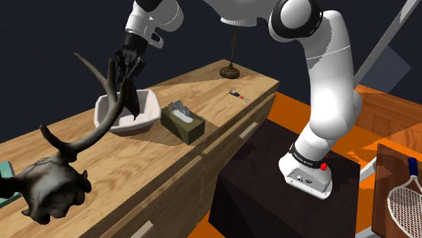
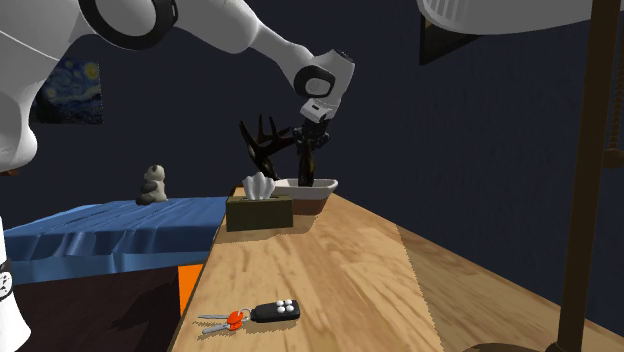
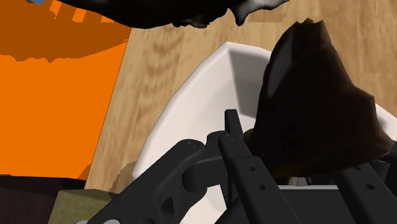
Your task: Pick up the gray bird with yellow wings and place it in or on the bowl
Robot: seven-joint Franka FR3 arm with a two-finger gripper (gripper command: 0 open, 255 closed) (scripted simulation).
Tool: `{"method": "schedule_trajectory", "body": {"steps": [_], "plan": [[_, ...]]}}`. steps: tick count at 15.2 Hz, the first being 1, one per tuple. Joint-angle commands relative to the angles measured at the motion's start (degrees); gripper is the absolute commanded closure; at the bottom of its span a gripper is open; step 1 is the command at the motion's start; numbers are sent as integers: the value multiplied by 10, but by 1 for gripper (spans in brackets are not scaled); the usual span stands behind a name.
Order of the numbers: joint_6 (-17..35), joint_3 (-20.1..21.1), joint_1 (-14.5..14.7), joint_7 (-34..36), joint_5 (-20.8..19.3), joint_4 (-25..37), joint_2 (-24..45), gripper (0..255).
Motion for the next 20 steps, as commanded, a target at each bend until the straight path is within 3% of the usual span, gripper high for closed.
{"method": "schedule_trajectory", "body": {"steps": [1,2,3,8,12,20], "plan": [[0,0,0,0,0,-1,1,255],[0,0,0,0,0,-1,1,255],[0,0,0,0,0,-1,1,0],[0,0,0,0,0,-1,1,0],[-63,-3,-20,5,-2,47,-6,0],[-63,-3,-20,5,-2,47,-6,0]]}}
